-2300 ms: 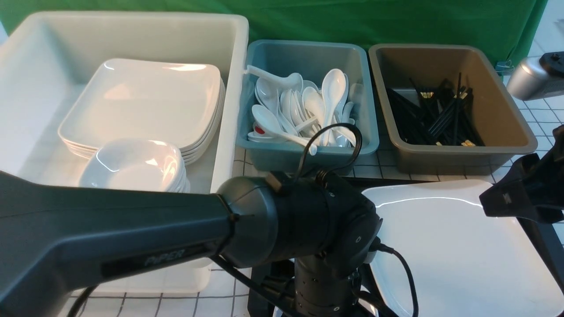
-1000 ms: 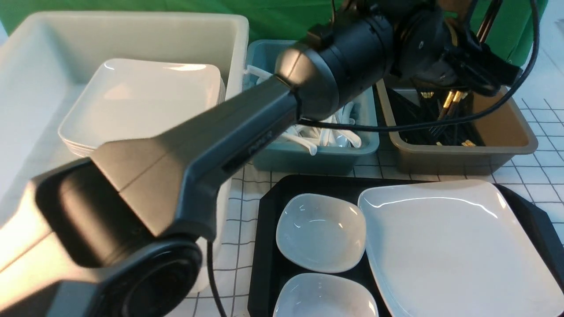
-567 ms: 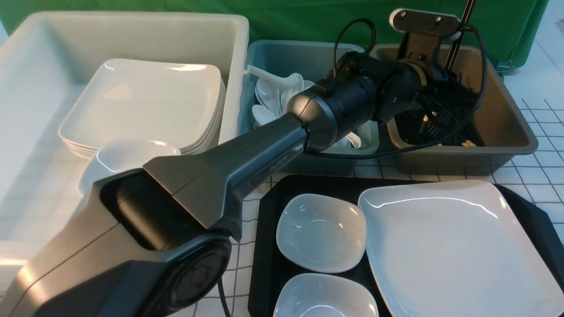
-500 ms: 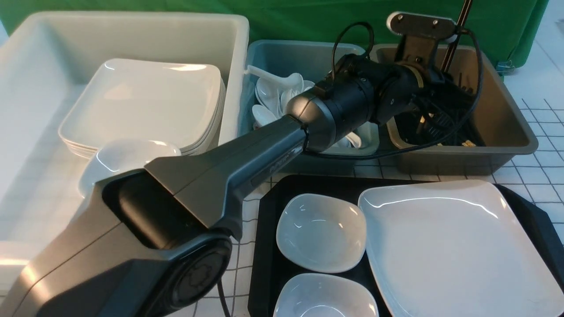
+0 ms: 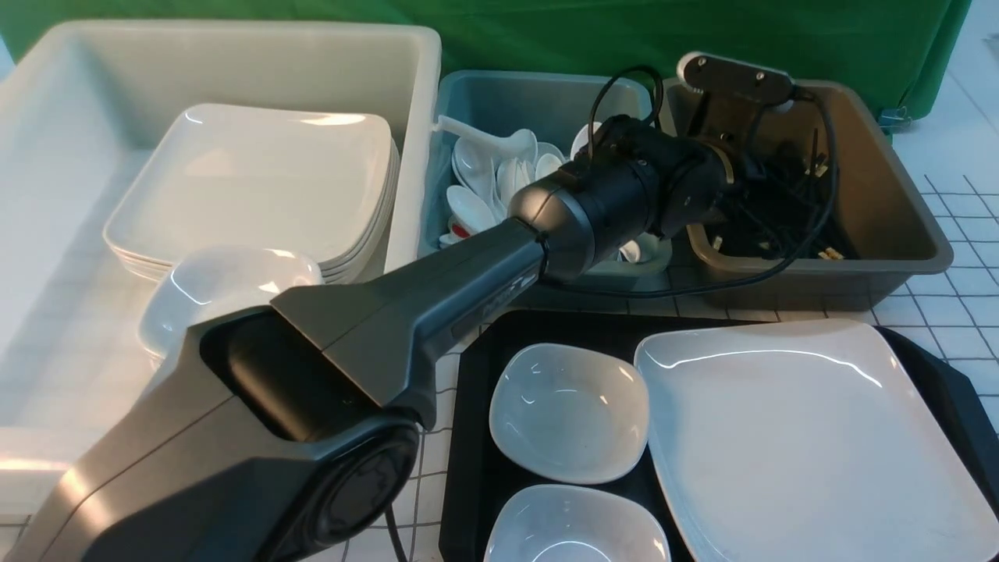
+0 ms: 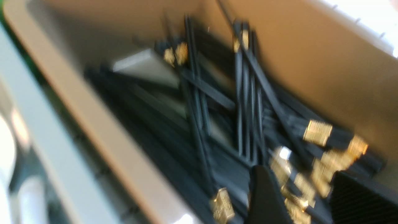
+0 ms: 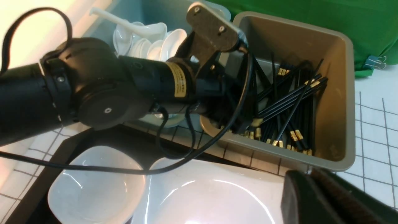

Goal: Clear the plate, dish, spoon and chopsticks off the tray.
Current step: Use the left arm to put the chopsticks into the small storage box on the right, then use the left arm to grab a small plate from the dinner plate

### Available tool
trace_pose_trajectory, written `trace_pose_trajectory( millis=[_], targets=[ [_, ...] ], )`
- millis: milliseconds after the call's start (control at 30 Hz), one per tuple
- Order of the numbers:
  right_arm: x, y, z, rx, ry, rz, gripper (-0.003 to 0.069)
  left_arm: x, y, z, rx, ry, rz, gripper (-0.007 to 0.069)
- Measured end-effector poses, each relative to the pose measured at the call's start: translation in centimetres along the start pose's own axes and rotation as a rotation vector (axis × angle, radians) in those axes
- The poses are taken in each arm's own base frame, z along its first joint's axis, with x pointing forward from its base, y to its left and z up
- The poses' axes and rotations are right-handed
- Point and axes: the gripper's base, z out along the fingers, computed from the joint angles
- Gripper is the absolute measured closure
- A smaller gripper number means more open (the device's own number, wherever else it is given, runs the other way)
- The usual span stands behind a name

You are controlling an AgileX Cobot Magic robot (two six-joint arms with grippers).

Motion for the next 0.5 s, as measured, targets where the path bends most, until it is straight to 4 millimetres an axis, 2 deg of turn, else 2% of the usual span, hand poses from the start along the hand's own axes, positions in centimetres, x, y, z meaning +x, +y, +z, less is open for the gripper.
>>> trace_pose_trajectory(
  millis=[67,133,233,300,400,500],
  targets=[
    [0.0,0.0,0.0,0.000,0.001,0.000,0.0599,0.0,0.1,-0.4,-0.014,0.037,0.011,0.0283],
    [0.0,0.0,0.0,0.000,0.001,0.000,0.0593,-0.6,0.2,-1.6,-0.032,0.086,0.021,0.0259],
    [0.0,0.0,0.0,0.000,0.001,0.000,0.0587,-3.2,0.0,-5.4,-0.049,0.127,0.019,0.0280],
    [0.0,0.0,0.0,0.000,0.002,0.000,0.0587,-4.9,-0.2,-8.1,-0.039,0.134,0.026,0.0333],
    [0.1,0.0,0.0,0.000,0.015,0.000,0.0587,-7.2,-0.8,-12.6,-0.003,0.151,0.068,0.0478],
    [0.4,0.0,0.0,0.000,0.039,0.000,0.0587,-8.3,-0.9,-15.9,0.009,0.200,0.103,0.0589]
  ],
)
